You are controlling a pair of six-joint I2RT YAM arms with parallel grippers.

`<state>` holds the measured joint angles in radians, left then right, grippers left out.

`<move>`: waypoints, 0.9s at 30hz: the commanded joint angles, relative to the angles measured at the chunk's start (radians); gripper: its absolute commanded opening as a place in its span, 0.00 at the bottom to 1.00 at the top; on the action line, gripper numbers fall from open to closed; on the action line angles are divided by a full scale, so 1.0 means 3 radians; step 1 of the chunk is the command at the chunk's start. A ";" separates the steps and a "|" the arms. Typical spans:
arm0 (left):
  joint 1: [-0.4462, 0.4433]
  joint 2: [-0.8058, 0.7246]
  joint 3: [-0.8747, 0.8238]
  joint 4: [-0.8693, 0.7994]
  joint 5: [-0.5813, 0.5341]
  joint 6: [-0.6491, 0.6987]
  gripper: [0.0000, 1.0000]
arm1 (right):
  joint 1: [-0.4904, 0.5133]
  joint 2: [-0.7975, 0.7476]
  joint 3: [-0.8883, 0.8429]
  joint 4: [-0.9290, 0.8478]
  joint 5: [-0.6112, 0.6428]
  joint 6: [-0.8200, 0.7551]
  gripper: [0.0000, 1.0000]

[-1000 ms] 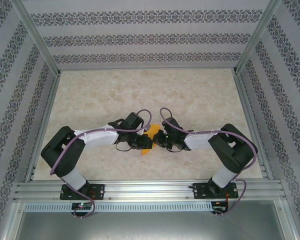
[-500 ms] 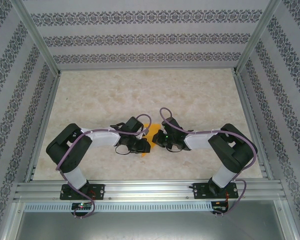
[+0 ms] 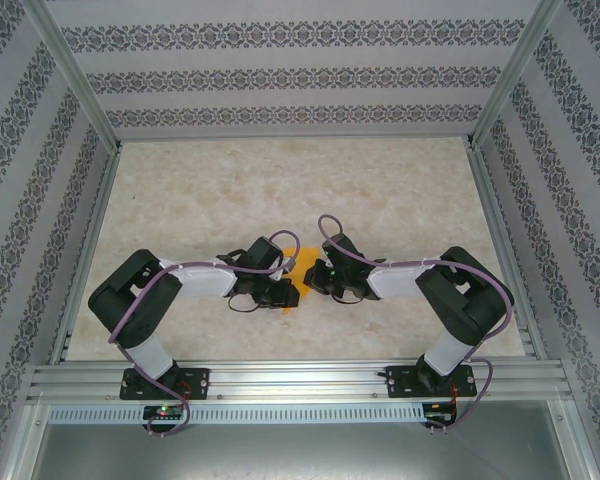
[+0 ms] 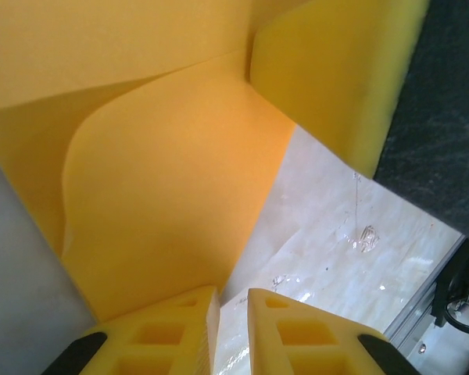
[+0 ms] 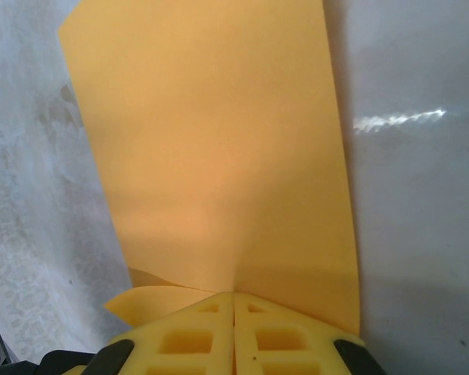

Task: Fold a paper plane with a square sheet of paper (pick it up from the middle)
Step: Third fold the triangle at the center of the table.

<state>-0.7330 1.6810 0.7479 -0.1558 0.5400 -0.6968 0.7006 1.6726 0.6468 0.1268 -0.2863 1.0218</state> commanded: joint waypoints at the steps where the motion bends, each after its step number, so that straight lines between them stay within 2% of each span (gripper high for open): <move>1: 0.0023 -0.0070 -0.0222 -0.0364 -0.0018 0.0033 0.21 | 0.0025 0.0185 -0.0035 -0.0403 0.0229 -0.0087 0.08; 8: 0.0025 -0.0100 -0.0302 -0.0584 0.0124 0.0130 0.21 | 0.0025 0.0209 -0.0024 -0.0428 0.0246 -0.0087 0.08; 21: 0.0022 -0.0266 -0.0419 -0.0915 0.0133 0.0189 0.23 | 0.0023 0.0213 -0.0008 -0.0468 0.0259 -0.0087 0.07; 27: 0.0025 -0.0693 -0.0290 -0.1128 0.0058 0.0149 0.23 | 0.0026 0.0226 0.0022 -0.0496 0.0259 -0.0088 0.08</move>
<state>-0.7330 1.5326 0.6567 -0.3283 0.5529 -0.6598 0.7120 1.6871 0.6682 0.1085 -0.3016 1.0187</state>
